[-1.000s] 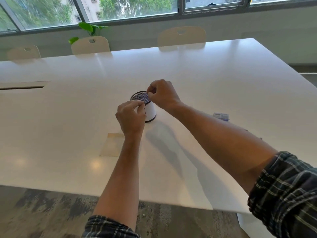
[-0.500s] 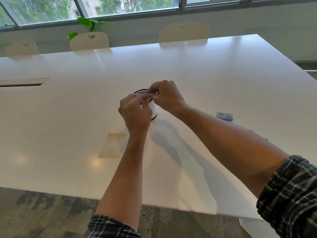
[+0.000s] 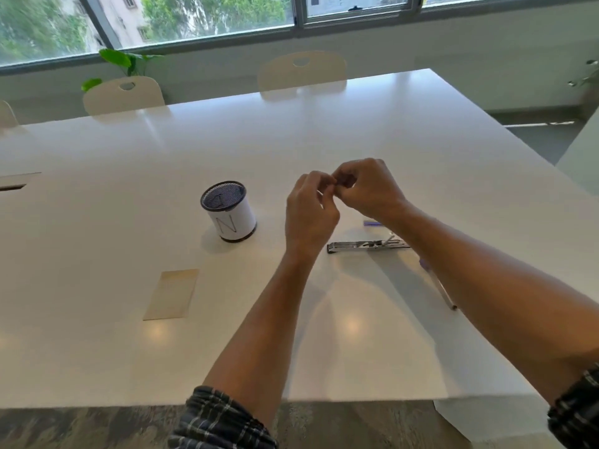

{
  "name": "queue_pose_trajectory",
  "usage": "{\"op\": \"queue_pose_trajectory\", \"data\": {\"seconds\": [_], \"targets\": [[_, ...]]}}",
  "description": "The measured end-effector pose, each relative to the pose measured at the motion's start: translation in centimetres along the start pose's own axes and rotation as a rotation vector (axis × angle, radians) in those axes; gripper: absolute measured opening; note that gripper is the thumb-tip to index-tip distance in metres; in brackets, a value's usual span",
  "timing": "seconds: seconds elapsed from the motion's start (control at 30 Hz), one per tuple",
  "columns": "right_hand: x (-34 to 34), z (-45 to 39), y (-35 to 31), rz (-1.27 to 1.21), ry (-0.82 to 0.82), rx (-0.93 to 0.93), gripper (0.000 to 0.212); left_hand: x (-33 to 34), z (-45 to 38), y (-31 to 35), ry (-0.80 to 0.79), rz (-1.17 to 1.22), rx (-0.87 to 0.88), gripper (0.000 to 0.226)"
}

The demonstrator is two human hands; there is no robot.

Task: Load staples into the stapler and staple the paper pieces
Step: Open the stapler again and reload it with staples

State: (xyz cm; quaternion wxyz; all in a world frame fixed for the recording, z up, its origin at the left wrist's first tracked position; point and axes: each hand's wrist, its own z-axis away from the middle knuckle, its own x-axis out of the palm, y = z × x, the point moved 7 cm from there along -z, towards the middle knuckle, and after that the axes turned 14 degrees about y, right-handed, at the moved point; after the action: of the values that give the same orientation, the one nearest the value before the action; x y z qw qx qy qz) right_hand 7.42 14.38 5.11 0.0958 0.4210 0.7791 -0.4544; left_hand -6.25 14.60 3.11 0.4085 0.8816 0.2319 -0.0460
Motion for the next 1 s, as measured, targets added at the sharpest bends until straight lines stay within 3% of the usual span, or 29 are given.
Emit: {"op": "queue_pose_trajectory", "data": {"seconds": [0.17,0.37,0.67,1.0], "targets": [[-2.8,1.5,5.7,0.124,-0.106,0.09,0.012,5.9,2.2,0.3,-0.303,-0.041,0.015,0.015],[-4.7,3.6,11.4,0.169,-0.144,0.18,0.015,9.8,4.8,-1.2,-0.587,-0.298,0.094,0.043],[-3.9,5.7,13.7,0.082,-0.183,0.235,0.033,10.3,5.1,-1.3,-0.576,-0.246,0.034,0.031],[-4.6,6.2,14.2,0.014,-0.141,0.262,0.028,9.2,4.9,-1.5,-0.512,-0.278,0.066,0.033]]}}
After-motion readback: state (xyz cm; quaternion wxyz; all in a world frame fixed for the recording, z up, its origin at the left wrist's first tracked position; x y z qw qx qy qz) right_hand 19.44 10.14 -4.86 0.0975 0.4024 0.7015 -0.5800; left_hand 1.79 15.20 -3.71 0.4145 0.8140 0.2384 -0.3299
